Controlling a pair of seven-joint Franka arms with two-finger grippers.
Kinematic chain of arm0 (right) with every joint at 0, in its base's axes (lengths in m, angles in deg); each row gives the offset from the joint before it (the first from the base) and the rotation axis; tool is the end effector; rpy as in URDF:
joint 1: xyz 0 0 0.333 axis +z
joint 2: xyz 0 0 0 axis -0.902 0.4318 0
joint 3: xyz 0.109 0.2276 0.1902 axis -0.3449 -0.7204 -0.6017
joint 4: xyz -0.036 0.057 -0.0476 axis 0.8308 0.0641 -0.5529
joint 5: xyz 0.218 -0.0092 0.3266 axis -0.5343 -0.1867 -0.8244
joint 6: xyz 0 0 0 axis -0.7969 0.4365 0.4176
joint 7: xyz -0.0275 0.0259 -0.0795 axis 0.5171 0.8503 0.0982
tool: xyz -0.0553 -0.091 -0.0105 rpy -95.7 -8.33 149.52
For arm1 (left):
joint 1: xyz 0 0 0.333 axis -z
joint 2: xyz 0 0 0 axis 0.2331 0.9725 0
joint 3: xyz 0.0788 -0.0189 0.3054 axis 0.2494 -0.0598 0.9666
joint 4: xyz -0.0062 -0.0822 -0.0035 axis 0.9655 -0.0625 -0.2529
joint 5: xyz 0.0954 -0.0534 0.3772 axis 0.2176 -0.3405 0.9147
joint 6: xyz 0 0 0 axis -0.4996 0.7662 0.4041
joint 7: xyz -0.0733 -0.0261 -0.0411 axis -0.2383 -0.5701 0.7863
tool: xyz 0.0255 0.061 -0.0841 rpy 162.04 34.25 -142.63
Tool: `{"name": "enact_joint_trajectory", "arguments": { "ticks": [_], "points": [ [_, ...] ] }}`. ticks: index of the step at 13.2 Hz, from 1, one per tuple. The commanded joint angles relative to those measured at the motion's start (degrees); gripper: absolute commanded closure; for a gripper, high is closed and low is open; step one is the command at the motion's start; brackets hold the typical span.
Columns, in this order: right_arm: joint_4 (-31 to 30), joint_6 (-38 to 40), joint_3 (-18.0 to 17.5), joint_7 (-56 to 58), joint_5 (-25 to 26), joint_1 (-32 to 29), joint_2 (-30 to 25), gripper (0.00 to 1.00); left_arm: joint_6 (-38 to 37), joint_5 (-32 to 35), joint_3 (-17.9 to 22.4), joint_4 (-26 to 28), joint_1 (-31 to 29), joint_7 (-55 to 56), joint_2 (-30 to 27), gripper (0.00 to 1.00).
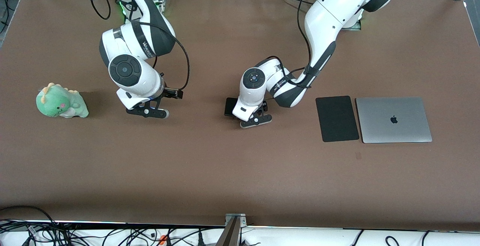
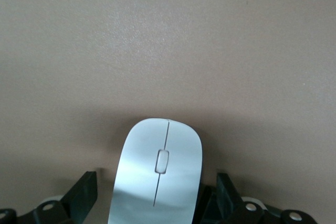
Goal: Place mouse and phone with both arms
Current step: 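Lower the left gripper over the white mouse and close on it, then lift the white mouse off the table with the left gripper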
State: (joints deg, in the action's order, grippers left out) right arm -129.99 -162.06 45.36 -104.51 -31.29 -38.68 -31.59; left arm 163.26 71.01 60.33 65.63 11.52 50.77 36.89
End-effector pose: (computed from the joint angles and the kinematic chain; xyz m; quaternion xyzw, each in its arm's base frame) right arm 0.5783 0.2634 0.3792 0.9918 -0.0617 -0.1013 0.0478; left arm 0.5496 -0.4744 0.1759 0.9900 0.1391 0.0081 0.0210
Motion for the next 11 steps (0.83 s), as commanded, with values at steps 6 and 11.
{"name": "enact_joint_trajectory", "arguments": {
  "ticks": [6,11],
  "points": [
    [0.43,0.21,0.29,-0.69,0.21,0.55,0.12,0.00,-0.12,0.77,0.26,-1.73,-1.01,-2.12,1.52,0.19],
    [0.34,0.21,0.29,-0.78,0.21,0.55,0.21,0.00,-0.12,0.77,0.17,-1.73,-1.01,-1.77,1.25,0.37]
  ]
}}
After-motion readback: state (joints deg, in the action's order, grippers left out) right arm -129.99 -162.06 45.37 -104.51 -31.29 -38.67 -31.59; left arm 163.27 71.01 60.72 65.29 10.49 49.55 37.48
